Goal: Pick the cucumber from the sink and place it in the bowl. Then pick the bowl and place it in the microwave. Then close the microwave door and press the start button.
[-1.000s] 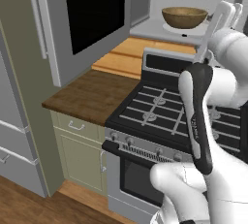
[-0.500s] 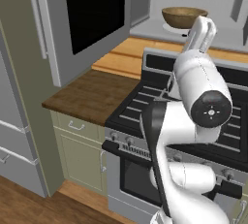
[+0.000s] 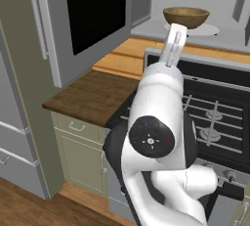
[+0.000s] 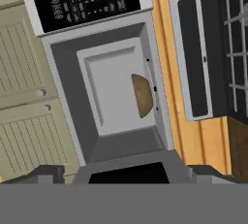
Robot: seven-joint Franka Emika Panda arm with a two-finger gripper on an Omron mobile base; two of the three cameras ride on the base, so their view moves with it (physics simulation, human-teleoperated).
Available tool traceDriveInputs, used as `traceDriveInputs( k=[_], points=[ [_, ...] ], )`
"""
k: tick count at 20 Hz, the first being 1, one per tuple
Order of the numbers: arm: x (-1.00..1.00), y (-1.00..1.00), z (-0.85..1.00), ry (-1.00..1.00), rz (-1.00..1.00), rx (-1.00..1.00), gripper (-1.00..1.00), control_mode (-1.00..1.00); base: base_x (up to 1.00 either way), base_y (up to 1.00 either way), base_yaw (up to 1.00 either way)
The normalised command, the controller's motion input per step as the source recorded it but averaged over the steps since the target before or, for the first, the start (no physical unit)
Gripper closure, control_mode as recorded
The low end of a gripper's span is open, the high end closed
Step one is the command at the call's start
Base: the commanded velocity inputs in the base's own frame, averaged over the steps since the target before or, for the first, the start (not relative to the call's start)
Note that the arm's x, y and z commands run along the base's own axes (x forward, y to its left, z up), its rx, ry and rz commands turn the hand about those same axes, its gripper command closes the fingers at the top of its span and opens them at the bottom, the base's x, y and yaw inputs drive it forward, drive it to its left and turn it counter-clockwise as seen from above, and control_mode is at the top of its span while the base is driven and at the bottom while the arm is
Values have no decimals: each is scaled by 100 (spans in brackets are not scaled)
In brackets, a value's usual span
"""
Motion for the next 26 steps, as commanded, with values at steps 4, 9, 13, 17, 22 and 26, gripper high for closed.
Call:
traceDriveInputs(
  k=[4, 9, 13, 17, 22, 26],
  points=[
    [0, 63, -14, 1, -8, 0, -100, -100, 0, 0, 0],
    [0, 62, -42, 0, -6, 0, -100, -100, 0, 0, 0],
    [0, 65, -54, 0, -4, 0, -100, -100, 0, 0, 0],
    [0, 62, -43, 0, -4, 0, -100, -100, 0, 0, 0],
    [0, 57, -43, 0, -4, 0, -100, -100, 0, 0, 0],
    [23, 50, -51, 0, -3, 0, -100, -100, 0, 0, 0]
  ],
)
